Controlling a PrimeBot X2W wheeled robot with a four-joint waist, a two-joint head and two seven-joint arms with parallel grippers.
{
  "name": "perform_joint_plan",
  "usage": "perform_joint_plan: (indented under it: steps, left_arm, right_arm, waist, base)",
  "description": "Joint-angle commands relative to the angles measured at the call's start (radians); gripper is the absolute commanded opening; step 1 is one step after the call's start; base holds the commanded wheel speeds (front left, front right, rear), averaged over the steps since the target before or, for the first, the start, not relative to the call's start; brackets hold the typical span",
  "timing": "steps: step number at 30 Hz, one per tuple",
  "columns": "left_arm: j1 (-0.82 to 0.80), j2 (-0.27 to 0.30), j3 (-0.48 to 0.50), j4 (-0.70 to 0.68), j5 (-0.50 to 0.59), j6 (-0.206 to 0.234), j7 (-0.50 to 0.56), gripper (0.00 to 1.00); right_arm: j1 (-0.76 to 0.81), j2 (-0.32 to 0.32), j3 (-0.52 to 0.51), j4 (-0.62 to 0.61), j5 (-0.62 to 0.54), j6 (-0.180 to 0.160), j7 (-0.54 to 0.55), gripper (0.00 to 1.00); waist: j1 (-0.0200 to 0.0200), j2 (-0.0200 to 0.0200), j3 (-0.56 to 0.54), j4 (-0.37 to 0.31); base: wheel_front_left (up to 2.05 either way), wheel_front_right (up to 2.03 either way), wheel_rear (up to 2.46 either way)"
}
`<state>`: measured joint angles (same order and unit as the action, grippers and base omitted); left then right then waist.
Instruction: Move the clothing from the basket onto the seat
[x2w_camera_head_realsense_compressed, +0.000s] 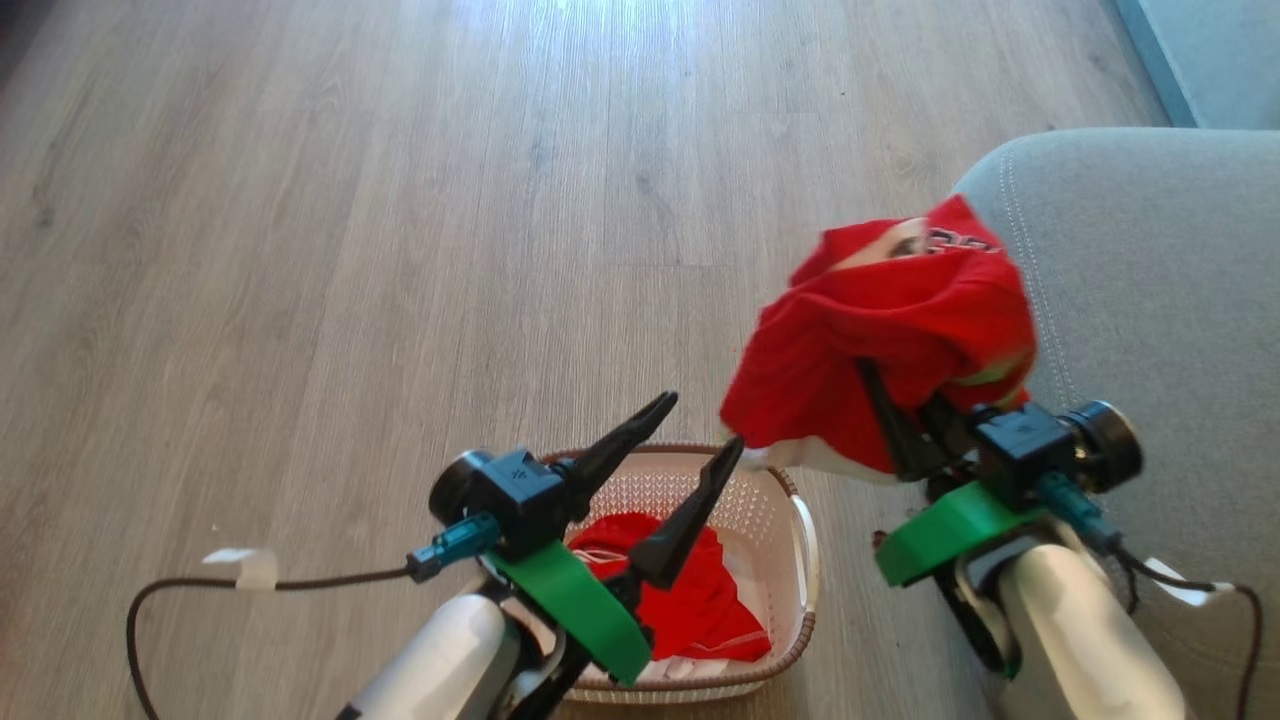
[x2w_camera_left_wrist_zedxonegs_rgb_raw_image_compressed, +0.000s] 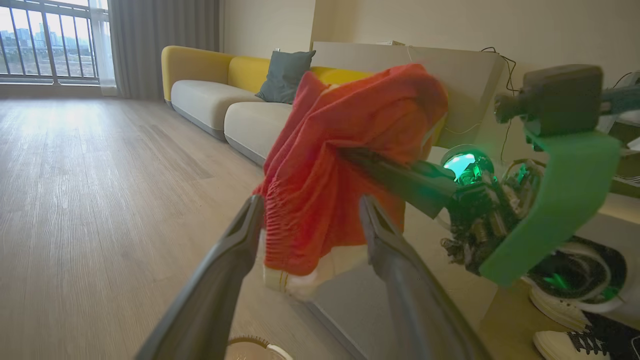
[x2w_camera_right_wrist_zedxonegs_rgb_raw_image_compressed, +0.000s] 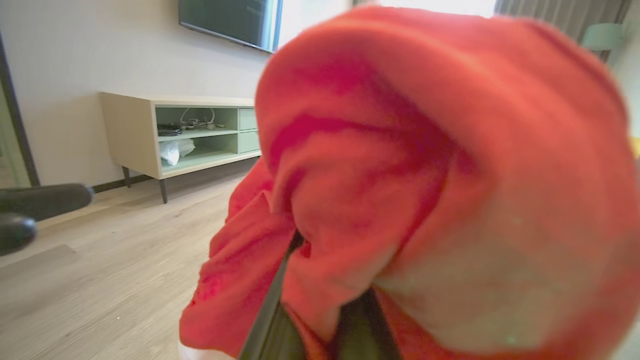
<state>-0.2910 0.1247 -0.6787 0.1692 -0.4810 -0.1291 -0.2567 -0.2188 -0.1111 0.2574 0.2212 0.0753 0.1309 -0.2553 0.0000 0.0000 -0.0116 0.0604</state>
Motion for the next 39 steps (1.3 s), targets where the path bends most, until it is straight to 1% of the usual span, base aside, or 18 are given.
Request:
perform_joint_plan:
  steps: [1,8,14,18,22,32,39]
  left_arm:
    - [-0.02,0.008,0.036,-0.024,0.006,-0.002,-0.005,1.0]
    - [0.025,0.029,0.021,0.017,-0.003,-0.002,-0.005,1.0]
    - [0.059,0.036,-0.001,0.054,-0.01,-0.002,-0.005,1.0]
    - [0.074,0.043,-0.019,0.075,-0.004,-0.002,-0.005,1.0]
    - [0.096,0.037,-0.027,0.094,-0.006,-0.002,-0.005,1.0]
    - [0.111,0.019,0.013,0.119,0.02,-0.002,-0.005,1.0]
    - [0.112,0.016,0.028,0.12,0.029,-0.002,-0.005,1.0]
  right_arm:
    - [-0.012,0.015,-0.005,-0.036,-0.014,0.0,-0.006,0.0]
    - [0.041,0.038,-0.15,0.0,-0.065,0.0,-0.006,0.0]
    - [0.079,0.05,-0.211,0.017,-0.087,0.0,-0.006,0.0]
    - [0.091,0.054,-0.232,0.031,-0.09,0.0,-0.006,0.0]
    - [0.098,0.056,-0.251,0.052,-0.09,0.0,-0.006,0.0]
    - [0.095,0.059,-0.27,0.071,-0.087,0.0,-0.006,0.0]
    - [0.091,0.06,-0.27,0.071,-0.087,0.0,-0.006,0.0]
  waist:
    - [0.0,0.0,0.001,0.0]
    - [0.0,0.0,0.002,0.004]
    - [0.0,0.0,0.003,0.002]
    - [0.0,0.0,0.004,-0.001]
    - [0.0,0.0,0.005,-0.007]
    - [0.0,0.0,0.013,-0.011]
    - [0.0,0.0,0.017,-0.017]
  base:
    - [0.0,0.0,0.0]
    - [0.0,0.0,0.0]
    - [0.0,0.0,0.0]
    - [0.0,0.0,0.0]
    - [0.0,0.0,0.0]
    - [0.0,0.0,0.0]
    - [0.0,0.0,0.0]
